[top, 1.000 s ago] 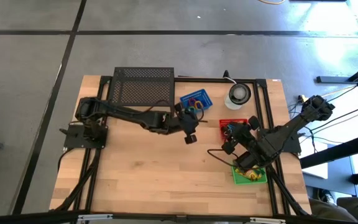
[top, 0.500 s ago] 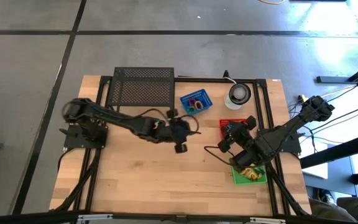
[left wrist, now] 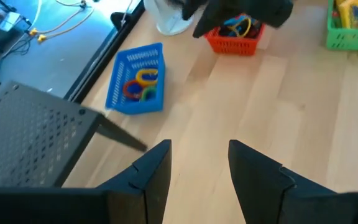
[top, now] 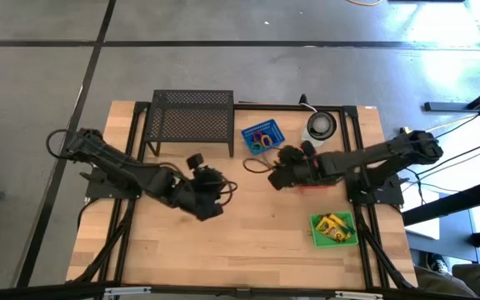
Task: Pick & Place Office Desk Supplies
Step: Move the blue bin with wrist bands to the middle of the table
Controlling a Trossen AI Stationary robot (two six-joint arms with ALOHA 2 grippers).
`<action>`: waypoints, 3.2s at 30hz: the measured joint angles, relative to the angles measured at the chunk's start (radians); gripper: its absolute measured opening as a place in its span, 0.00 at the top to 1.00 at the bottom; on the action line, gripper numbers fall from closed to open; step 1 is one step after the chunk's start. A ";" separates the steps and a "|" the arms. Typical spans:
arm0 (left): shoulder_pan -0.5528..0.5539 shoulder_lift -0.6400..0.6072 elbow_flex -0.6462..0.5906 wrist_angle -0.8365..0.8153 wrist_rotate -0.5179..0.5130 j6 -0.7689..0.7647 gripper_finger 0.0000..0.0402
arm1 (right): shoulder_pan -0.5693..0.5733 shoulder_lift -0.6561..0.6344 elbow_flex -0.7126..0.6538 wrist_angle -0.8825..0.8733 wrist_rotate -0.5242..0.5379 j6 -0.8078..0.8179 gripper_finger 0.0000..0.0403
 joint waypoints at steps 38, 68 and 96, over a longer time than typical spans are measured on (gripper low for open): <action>-0.142 -0.004 0.000 -0.313 -0.174 -0.295 0.62 | -0.421 0.318 0.001 0.347 -0.527 -1.130 0.55; -0.144 -0.004 0.000 -0.312 -0.165 -0.298 0.62 | -0.304 0.364 0.001 0.306 -0.435 -1.151 0.98; -0.144 -0.004 0.000 -0.310 -0.115 -0.349 0.62 | 0.092 0.496 0.049 0.817 -0.613 -1.118 0.97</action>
